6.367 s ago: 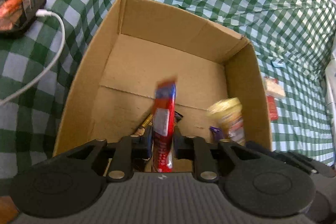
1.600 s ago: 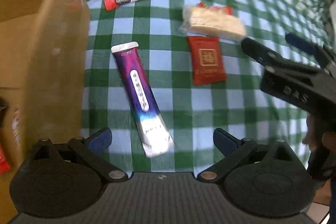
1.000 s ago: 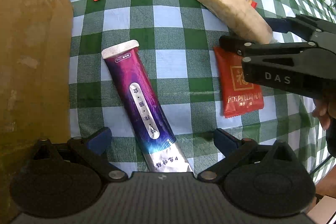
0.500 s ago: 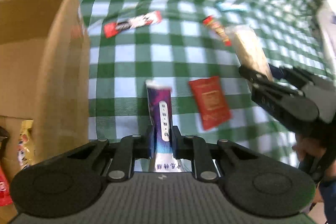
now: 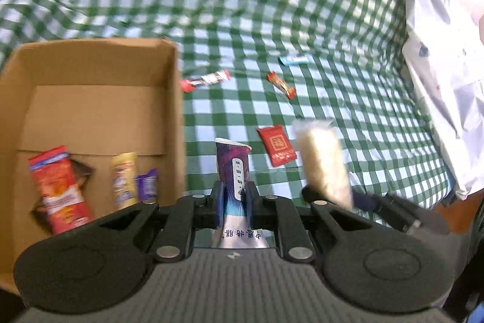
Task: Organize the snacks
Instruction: 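Carry the purple tube with the left tool while the right tool carries the cracker pack over the box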
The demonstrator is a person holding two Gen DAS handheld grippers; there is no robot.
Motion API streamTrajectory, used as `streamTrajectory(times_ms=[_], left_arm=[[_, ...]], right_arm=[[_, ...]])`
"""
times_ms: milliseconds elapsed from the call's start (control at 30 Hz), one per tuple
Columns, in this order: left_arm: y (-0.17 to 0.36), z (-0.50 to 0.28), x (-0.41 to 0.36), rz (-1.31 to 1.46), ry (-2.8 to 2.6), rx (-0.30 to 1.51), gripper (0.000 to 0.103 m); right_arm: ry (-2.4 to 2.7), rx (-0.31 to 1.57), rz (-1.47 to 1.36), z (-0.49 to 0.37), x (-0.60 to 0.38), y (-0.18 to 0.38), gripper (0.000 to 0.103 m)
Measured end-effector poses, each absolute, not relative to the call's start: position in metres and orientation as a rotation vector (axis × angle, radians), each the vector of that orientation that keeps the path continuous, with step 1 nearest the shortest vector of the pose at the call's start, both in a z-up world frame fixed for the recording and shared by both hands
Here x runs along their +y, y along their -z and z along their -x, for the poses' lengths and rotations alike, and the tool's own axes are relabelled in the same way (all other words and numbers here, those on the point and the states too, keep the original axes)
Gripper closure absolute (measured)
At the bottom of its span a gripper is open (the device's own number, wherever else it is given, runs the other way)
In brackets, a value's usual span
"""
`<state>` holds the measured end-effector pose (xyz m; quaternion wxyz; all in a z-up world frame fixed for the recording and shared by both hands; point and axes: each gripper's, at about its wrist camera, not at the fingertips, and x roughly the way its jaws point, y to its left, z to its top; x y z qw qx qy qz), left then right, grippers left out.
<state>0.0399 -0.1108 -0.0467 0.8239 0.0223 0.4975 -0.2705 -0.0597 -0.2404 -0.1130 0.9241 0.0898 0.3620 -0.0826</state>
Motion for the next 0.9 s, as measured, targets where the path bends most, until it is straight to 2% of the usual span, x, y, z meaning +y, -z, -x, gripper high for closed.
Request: streamTrajectory(times_ms=[200,533,900], left_arm=[[0.015,-0.018,-0.029,-0.002,0.498,0.994,0.087],[0.002,0.017,0.078,0.094,0.402,0.962,0.087],[-0.001,0.042,0.121,0.132,0.377,0.927,0.087]], right_arm=[[0.033,0.747,-0.185,0.074,-0.156,0.090,0.065],[-0.127,0.767,-0.097,0.102,-0.050,0.060,0.065],[-0.160,0.772,-0.027,0.130,-0.003,0.052,0.065]])
